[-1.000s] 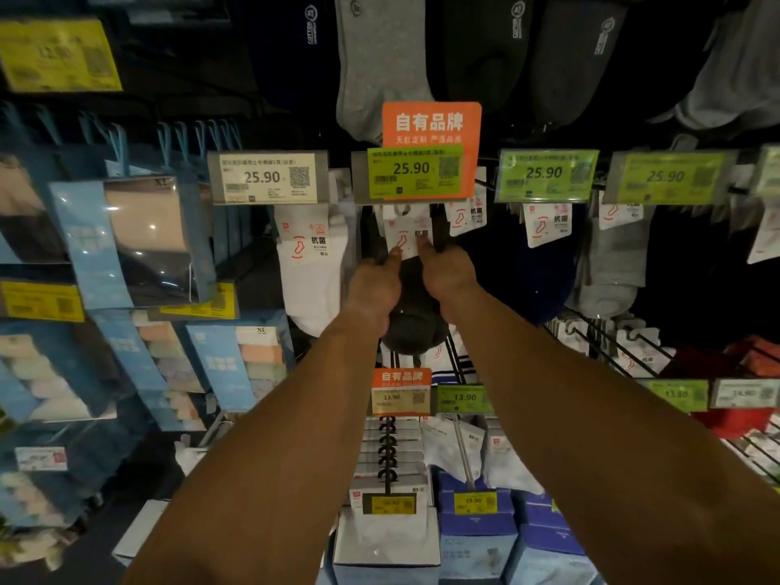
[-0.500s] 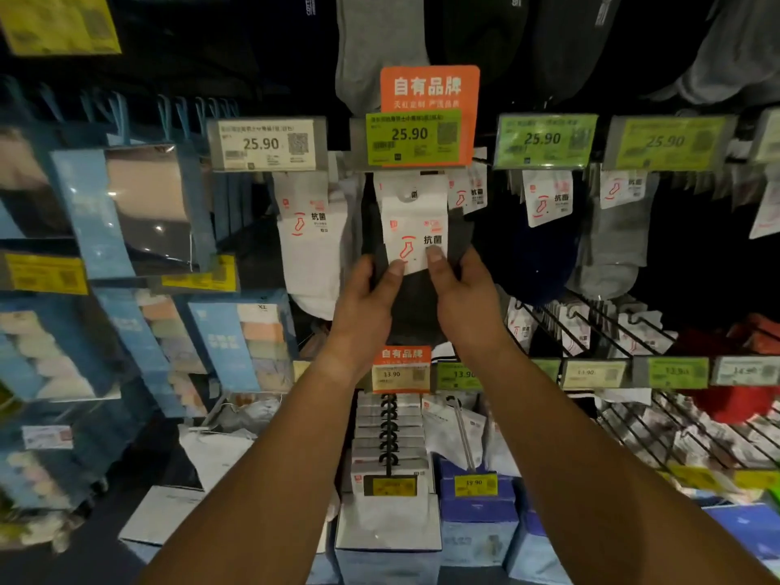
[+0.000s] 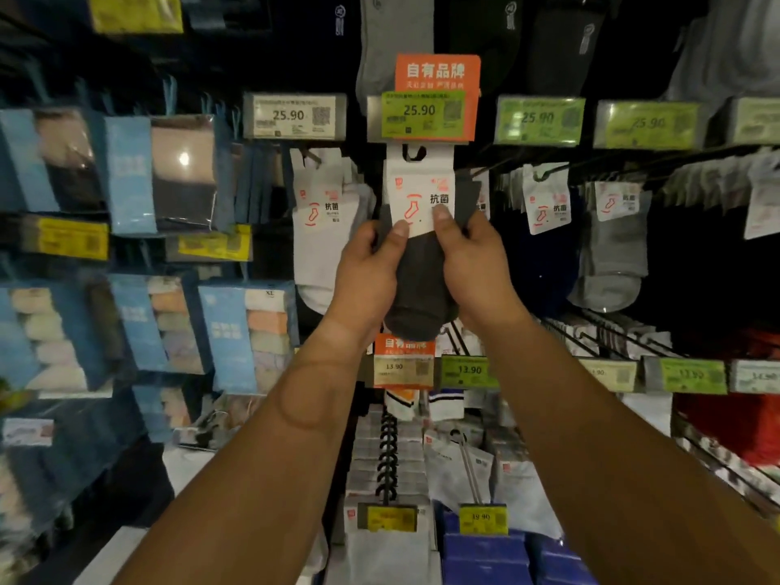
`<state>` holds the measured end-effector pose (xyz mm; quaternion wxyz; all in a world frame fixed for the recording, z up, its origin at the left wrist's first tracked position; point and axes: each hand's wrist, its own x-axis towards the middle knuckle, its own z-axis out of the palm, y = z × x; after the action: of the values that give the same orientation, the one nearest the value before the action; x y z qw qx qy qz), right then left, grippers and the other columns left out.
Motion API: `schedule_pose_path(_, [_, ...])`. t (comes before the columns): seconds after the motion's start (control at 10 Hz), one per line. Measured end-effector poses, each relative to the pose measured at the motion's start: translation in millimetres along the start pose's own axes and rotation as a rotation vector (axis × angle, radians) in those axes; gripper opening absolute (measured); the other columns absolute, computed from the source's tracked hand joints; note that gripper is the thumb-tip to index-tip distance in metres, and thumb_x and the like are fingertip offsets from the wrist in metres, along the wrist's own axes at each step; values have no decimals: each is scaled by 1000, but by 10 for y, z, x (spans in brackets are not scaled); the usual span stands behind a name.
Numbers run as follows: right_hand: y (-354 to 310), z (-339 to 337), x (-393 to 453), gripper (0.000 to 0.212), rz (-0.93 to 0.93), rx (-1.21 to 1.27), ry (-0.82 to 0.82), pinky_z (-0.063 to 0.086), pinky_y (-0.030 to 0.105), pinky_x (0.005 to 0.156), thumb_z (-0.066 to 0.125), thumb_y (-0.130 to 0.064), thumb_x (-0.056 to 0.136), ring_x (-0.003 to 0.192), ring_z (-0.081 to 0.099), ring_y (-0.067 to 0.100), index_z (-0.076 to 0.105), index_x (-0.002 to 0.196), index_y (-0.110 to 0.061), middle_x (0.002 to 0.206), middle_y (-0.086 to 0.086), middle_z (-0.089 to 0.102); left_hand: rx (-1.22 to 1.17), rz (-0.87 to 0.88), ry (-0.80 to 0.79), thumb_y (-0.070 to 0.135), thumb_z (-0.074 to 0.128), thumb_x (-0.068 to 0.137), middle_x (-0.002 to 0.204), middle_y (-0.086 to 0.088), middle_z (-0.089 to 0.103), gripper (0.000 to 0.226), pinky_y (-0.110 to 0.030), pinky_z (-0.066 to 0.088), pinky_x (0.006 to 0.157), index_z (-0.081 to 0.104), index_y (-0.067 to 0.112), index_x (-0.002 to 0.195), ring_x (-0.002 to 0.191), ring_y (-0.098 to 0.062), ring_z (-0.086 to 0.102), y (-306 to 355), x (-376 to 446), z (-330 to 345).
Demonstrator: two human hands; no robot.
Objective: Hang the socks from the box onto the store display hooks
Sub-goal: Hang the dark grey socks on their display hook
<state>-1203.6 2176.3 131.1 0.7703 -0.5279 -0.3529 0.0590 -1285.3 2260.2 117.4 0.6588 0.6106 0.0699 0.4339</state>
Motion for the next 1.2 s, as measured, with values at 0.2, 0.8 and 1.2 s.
schedule_pose_path(0.2, [-85, 111, 231, 45, 6, -44, 26, 57, 47, 91, 64, -52, 77, 100, 71, 20, 70, 108, -19, 106, 1, 75, -72, -17, 82, 26, 64, 98, 111, -17, 74, 33, -51, 57, 95, 64, -3, 114, 106, -31, 71, 129, 113, 38])
schedule_pose_path(0.8, [442, 240, 1225, 64, 406, -569, 29, 45, 45, 105, 44, -54, 99, 121, 54, 37, 54, 134, -1, 134, 19, 57, 347, -508, 110, 31, 43, 107, 134, -18, 61, 45, -47, 52, 103, 54, 1, 138, 120, -38, 60, -516, 1064, -25])
schedule_pose_path(1.2, [156, -755, 445, 64, 377, -1050, -85, 51, 42, 93, 60, -48, 93, 115, 57, 36, 44, 133, -1, 129, 21, 55, 1127, -573, -344, 47, 41, 105, 123, -13, 65, 49, -31, 51, 93, 65, 9, 125, 110, -29, 62, -410, 498, 589])
